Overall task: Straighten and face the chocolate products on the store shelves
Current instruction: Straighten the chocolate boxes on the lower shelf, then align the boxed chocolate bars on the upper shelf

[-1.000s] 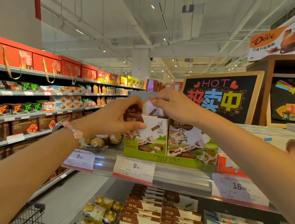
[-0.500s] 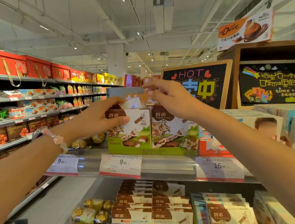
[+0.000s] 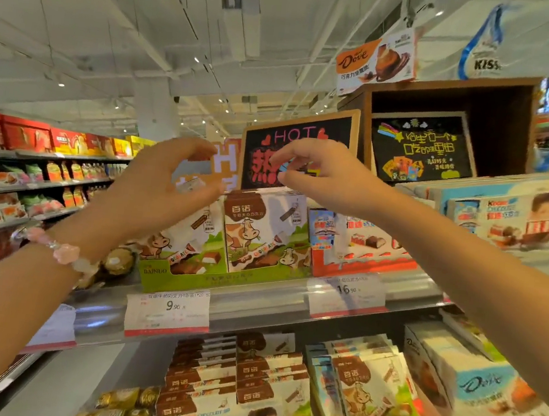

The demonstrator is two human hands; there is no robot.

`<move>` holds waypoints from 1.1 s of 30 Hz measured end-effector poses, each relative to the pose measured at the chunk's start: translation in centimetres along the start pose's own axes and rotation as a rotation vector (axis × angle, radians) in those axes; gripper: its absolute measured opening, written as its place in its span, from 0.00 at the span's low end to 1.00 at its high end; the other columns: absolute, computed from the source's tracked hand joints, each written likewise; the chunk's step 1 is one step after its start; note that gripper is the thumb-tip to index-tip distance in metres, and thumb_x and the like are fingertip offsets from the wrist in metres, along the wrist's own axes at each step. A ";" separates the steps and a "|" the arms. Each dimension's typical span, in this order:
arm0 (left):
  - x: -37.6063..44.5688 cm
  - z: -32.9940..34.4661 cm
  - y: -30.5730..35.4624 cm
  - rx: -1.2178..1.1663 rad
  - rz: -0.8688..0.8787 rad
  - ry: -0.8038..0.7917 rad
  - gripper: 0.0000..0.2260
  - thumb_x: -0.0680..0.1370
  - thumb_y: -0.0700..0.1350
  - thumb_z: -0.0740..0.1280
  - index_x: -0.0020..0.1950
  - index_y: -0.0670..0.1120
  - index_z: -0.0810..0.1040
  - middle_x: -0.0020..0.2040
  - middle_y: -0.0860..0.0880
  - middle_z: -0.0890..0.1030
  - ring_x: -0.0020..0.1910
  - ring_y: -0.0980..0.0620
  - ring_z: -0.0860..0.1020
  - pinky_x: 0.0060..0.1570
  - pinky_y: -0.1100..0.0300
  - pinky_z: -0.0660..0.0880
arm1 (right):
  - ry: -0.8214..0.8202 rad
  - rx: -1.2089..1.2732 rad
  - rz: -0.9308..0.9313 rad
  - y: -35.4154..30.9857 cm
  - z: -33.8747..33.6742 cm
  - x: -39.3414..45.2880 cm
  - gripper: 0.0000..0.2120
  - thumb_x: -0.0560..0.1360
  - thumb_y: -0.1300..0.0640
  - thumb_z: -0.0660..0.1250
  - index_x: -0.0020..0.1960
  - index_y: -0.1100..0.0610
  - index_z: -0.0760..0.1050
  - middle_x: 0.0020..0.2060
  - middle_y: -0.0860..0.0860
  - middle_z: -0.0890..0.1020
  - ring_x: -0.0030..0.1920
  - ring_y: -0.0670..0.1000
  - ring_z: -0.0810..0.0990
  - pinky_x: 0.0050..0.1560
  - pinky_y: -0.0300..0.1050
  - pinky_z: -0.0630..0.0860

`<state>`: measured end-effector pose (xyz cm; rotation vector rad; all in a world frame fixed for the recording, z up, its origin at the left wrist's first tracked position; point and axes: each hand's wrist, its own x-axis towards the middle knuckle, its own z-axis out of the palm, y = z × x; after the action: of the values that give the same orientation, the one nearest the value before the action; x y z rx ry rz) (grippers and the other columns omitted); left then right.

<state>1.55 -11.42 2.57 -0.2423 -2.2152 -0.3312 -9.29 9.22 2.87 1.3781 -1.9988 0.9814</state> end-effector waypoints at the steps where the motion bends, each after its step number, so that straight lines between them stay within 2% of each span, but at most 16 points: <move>1: 0.5 0.4 0.7 -0.030 -0.002 -0.003 0.14 0.71 0.57 0.68 0.55 0.57 0.73 0.50 0.60 0.75 0.46 0.65 0.72 0.42 0.71 0.65 | 0.015 -0.024 0.020 0.3 -0.8 -0.5 0.11 0.76 0.58 0.64 0.57 0.54 0.78 0.49 0.43 0.77 0.48 0.41 0.76 0.45 0.26 0.69; 3: 1.4 1.6 1.9 -0.051 0.017 -0.009 0.11 0.71 0.54 0.70 0.52 0.54 0.76 0.48 0.58 0.76 0.46 0.66 0.72 0.42 0.72 0.63 | 0.034 -0.065 0.071 1.2 -2.6 -1.6 0.10 0.76 0.56 0.64 0.57 0.53 0.78 0.48 0.40 0.76 0.49 0.40 0.76 0.49 0.33 0.69; 5: 2.2 3.1 3.2 -0.083 0.040 -0.008 0.08 0.73 0.49 0.71 0.50 0.52 0.77 0.47 0.57 0.77 0.45 0.66 0.73 0.43 0.71 0.64 | 0.043 -0.100 0.106 2.2 -4.5 -2.9 0.10 0.76 0.56 0.64 0.56 0.53 0.78 0.45 0.39 0.76 0.47 0.39 0.76 0.49 0.34 0.70; 7: 3.0 4.8 4.6 -0.138 0.051 -0.006 0.06 0.73 0.47 0.70 0.48 0.52 0.77 0.46 0.59 0.76 0.45 0.65 0.74 0.43 0.70 0.66 | 0.054 -0.139 0.131 3.3 -6.6 -4.5 0.08 0.76 0.56 0.64 0.54 0.52 0.79 0.47 0.42 0.78 0.49 0.40 0.76 0.50 0.36 0.71; 10: 4.4 7.5 6.9 -0.136 0.092 -0.033 0.07 0.72 0.47 0.70 0.48 0.53 0.76 0.46 0.60 0.76 0.46 0.66 0.73 0.42 0.75 0.65 | 0.065 -0.168 0.176 5.2 -10.0 -6.8 0.07 0.75 0.57 0.65 0.51 0.52 0.79 0.49 0.47 0.80 0.51 0.44 0.77 0.52 0.41 0.73; 13: 5.8 10.4 9.9 -0.165 0.115 -0.083 0.06 0.71 0.48 0.71 0.45 0.56 0.76 0.45 0.60 0.76 0.46 0.65 0.73 0.44 0.73 0.66 | 0.056 -0.211 0.210 7.7 -13.7 -9.1 0.05 0.74 0.59 0.66 0.48 0.53 0.79 0.49 0.50 0.81 0.51 0.47 0.78 0.53 0.45 0.75; 15: 6.7 12.4 12.3 -0.185 0.135 -0.110 0.07 0.71 0.46 0.71 0.42 0.57 0.75 0.45 0.60 0.77 0.46 0.64 0.74 0.45 0.74 0.66 | 0.064 -0.229 0.239 9.8 -16.2 -10.5 0.04 0.74 0.60 0.67 0.46 0.54 0.80 0.48 0.51 0.81 0.50 0.47 0.78 0.53 0.44 0.74; 17: 7.8 14.7 14.8 -0.178 0.139 -0.138 0.05 0.71 0.45 0.72 0.44 0.52 0.78 0.46 0.55 0.78 0.48 0.58 0.74 0.46 0.77 0.65 | 0.061 -0.256 0.275 11.9 -18.8 -11.7 0.05 0.73 0.60 0.68 0.48 0.57 0.80 0.48 0.51 0.81 0.50 0.46 0.78 0.53 0.39 0.73; 18: 8.4 15.8 16.0 -0.174 0.136 -0.148 0.05 0.71 0.45 0.72 0.45 0.50 0.79 0.48 0.53 0.78 0.49 0.56 0.74 0.47 0.77 0.65 | 0.052 -0.264 0.294 13.0 -20.1 -12.2 0.05 0.73 0.60 0.68 0.48 0.57 0.81 0.48 0.51 0.81 0.50 0.46 0.78 0.55 0.41 0.74; 20: 9.6 17.9 18.3 -0.170 0.129 -0.174 0.06 0.71 0.44 0.72 0.47 0.47 0.80 0.50 0.50 0.78 0.51 0.53 0.74 0.54 0.67 0.70 | 0.014 -0.257 0.322 14.9 -22.4 -13.3 0.04 0.73 0.60 0.68 0.47 0.56 0.80 0.48 0.50 0.81 0.51 0.48 0.78 0.57 0.49 0.74; 22: 10.5 19.8 20.5 -0.166 0.141 -0.191 0.07 0.71 0.44 0.72 0.47 0.47 0.80 0.51 0.49 0.77 0.52 0.52 0.74 0.58 0.55 0.70 | -0.041 -0.278 0.314 16.7 -24.3 -14.3 0.04 0.73 0.59 0.68 0.46 0.53 0.79 0.49 0.49 0.80 0.52 0.48 0.78 0.56 0.50 0.75; 26: 12.2 22.9 23.4 -0.084 0.172 -0.196 0.08 0.69 0.48 0.74 0.45 0.51 0.79 0.52 0.52 0.75 0.57 0.55 0.71 0.62 0.54 0.67 | -0.154 -0.376 0.266 20.2 -27.0 -15.4 0.07 0.71 0.57 0.71 0.48 0.50 0.79 0.56 0.49 0.75 0.57 0.48 0.73 0.55 0.42 0.71; 29: 13.1 24.6 24.6 0.049 0.137 -0.260 0.14 0.65 0.57 0.75 0.46 0.54 0.78 0.58 0.52 0.74 0.62 0.52 0.68 0.63 0.45 0.66 | -0.212 -0.459 0.230 22.4 -28.3 -15.5 0.10 0.70 0.55 0.72 0.51 0.51 0.78 0.58 0.49 0.73 0.59 0.49 0.72 0.57 0.43 0.69; 33: 13.4 25.5 26.1 0.161 0.076 -0.276 0.20 0.61 0.61 0.76 0.46 0.57 0.73 0.60 0.54 0.71 0.64 0.52 0.64 0.63 0.43 0.64 | -0.300 -0.564 0.272 24.7 -29.2 -15.3 0.15 0.67 0.49 0.74 0.51 0.47 0.74 0.61 0.47 0.71 0.60 0.49 0.70 0.59 0.45 0.70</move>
<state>-18.03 22.16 1.93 -0.2976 -2.4821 -0.0796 -26.71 46.54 2.28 0.9969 -2.4779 0.2658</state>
